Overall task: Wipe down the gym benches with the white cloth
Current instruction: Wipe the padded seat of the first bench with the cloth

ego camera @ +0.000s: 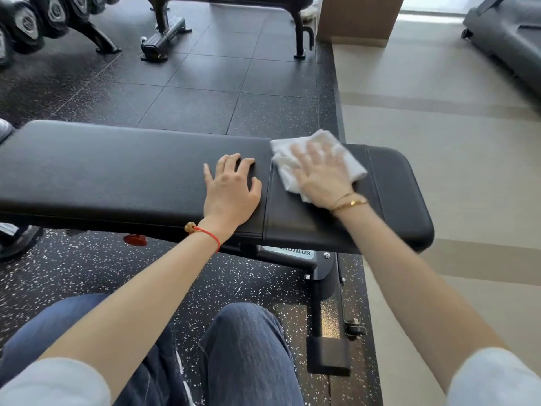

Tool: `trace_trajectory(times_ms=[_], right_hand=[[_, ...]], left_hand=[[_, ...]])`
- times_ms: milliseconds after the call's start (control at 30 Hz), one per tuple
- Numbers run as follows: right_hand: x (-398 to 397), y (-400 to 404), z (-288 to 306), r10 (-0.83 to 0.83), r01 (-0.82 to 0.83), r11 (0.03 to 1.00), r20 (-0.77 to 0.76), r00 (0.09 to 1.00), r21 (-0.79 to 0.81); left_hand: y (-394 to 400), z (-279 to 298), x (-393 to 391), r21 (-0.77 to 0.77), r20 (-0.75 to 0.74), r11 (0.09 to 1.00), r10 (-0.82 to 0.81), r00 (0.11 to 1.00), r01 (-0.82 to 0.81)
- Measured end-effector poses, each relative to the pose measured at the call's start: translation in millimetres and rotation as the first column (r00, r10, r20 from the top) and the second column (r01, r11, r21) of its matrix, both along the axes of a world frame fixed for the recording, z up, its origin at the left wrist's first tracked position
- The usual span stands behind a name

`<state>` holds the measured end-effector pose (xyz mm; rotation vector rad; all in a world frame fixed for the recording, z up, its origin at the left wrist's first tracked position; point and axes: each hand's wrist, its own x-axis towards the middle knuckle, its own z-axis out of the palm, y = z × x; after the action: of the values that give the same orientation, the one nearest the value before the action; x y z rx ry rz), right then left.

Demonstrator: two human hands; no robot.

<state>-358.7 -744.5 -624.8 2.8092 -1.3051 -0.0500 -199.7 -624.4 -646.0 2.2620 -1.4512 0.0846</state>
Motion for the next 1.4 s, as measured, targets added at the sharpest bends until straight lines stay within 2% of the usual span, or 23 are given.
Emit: trace_trajectory(times_ms=[67,200,300,400,433,467,600,667,800,967,1033,1100,1200,1267,1400], right_hand=[[2.6,41.1,-5.8,0.088,-0.088,0.996,0.014,0.996,-0.006],[-42.4,68.4,-6.0,0.060,-0.068,0.996,0.137,0.989,0.058],[-92.1,46.9,-5.4,-0.117,0.117,0.993,0.103,0.988,0.008],[-93.7,29.4,1.3,-0.390,0.375,0.919,0.151,0.908,0.118],[-82.4,31.5,2.2,-0.412,0.397,0.910,0.160,0.897,0.118],[-69.2,39.5,0.8,-0.391,0.381,0.920,0.155,0.907,0.095],[-38.9,97.8,-10.1,-0.125,0.125,0.992,0.149,0.981,0.011],[-51.3,110.2,-12.8,-0.097,0.096,0.995,0.157,0.983,0.014],[-106.6,90.0,-17.2,-0.221,0.222,0.975,0.198,0.955,0.014],[-136.1,42.4,-1.9,-0.495,0.472,0.868,0.196,0.846,0.156],[-120.0,51.6,-1.8,-0.463,0.452,0.886,0.157,0.872,0.101],[-106.3,70.9,-6.7,-0.353,0.348,0.936,0.153,0.923,0.055],[-112.2,76.9,-7.9,-0.234,0.227,0.972,0.146,0.961,0.065],[-121.4,52.1,-3.2,-0.249,0.229,0.964,0.152,0.956,0.138],[-113.5,-11.9,7.1,-0.426,0.389,0.889,0.124,0.896,0.239]], left_hand=[[1.0,-0.1,0.6,0.001,0.009,1.000,-0.006,1.000,0.006],[3.6,-0.4,3.2,0.001,-0.006,1.000,-0.024,1.000,0.024],[4.8,-0.7,2.5,0.010,-0.011,1.000,-0.026,1.000,0.026],[4.2,0.6,-0.1,0.009,-0.014,1.000,-0.018,1.000,0.019],[3.6,1.4,-0.7,0.009,-0.013,1.000,-0.013,1.000,0.013],[3.4,1.7,-1.3,0.011,-0.013,1.000,-0.012,1.000,0.012],[5.0,-0.5,0.5,0.023,-0.017,1.000,-0.016,1.000,0.016],[5.9,-2.2,2.1,0.032,-0.022,0.999,-0.021,1.000,0.022],[6.2,-1.8,2.7,0.035,-0.010,0.999,-0.029,1.000,0.029],[6.8,-1.5,-0.6,0.050,0.000,0.999,-0.020,1.000,0.020],[6.3,-1.5,-1.1,0.049,0.001,0.999,-0.019,1.000,0.019],[5.8,-1.9,-1.5,0.044,0.004,0.999,-0.020,1.000,0.020],[6.1,-2.4,-0.1,0.047,0.002,0.999,-0.024,1.000,0.024],[6.0,-2.6,-0.5,0.053,0.003,0.998,-0.024,1.000,0.023],[4.9,-2.0,-2.0,0.059,0.005,0.998,-0.018,1.000,0.018]])
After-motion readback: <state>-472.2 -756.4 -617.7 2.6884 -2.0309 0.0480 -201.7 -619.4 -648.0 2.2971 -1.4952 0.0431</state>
